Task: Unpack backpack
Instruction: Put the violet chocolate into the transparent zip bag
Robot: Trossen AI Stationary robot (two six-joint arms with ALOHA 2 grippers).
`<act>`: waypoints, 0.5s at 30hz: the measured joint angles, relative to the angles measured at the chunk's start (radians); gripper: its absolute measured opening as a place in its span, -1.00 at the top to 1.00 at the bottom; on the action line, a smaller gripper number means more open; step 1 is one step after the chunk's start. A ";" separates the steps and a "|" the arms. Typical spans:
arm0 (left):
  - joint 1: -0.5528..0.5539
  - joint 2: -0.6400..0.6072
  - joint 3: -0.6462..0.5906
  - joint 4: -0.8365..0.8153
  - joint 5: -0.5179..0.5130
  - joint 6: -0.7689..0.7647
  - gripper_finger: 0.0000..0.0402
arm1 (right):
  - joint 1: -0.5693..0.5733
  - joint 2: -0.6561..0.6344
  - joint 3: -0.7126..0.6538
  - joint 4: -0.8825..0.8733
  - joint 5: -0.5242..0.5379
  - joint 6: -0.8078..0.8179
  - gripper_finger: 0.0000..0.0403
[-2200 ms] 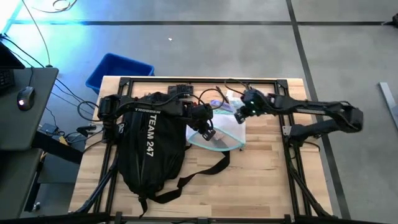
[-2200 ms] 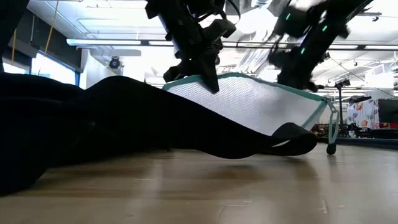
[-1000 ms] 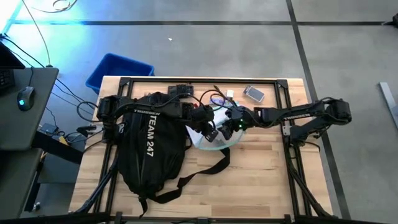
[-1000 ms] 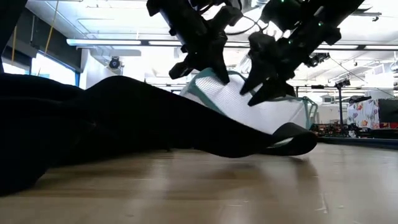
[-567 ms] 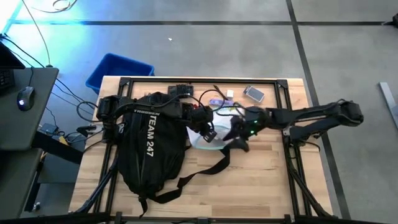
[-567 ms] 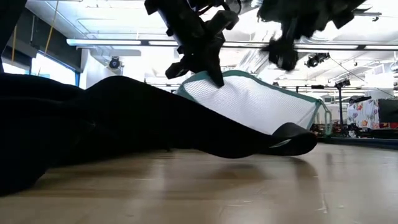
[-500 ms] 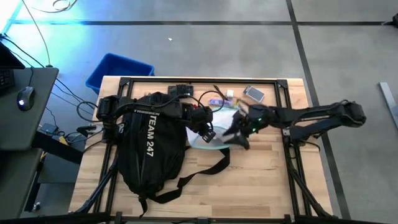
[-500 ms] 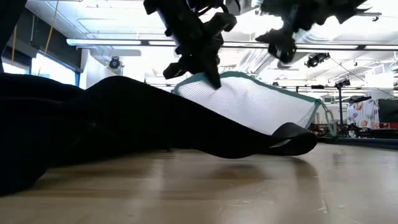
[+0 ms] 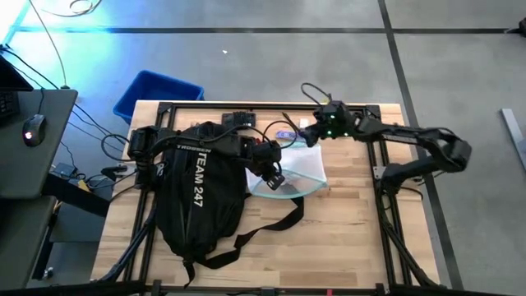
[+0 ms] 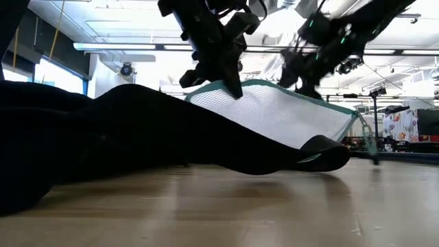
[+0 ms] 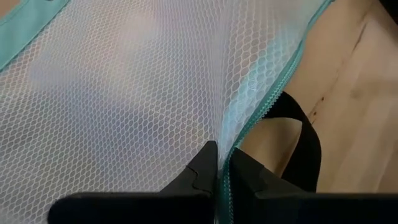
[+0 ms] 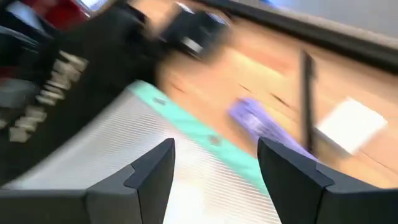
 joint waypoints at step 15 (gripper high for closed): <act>-0.001 0.000 0.000 0.003 0.001 0.016 1.00 | -0.069 0.390 0.143 -0.045 0.121 -0.081 -0.05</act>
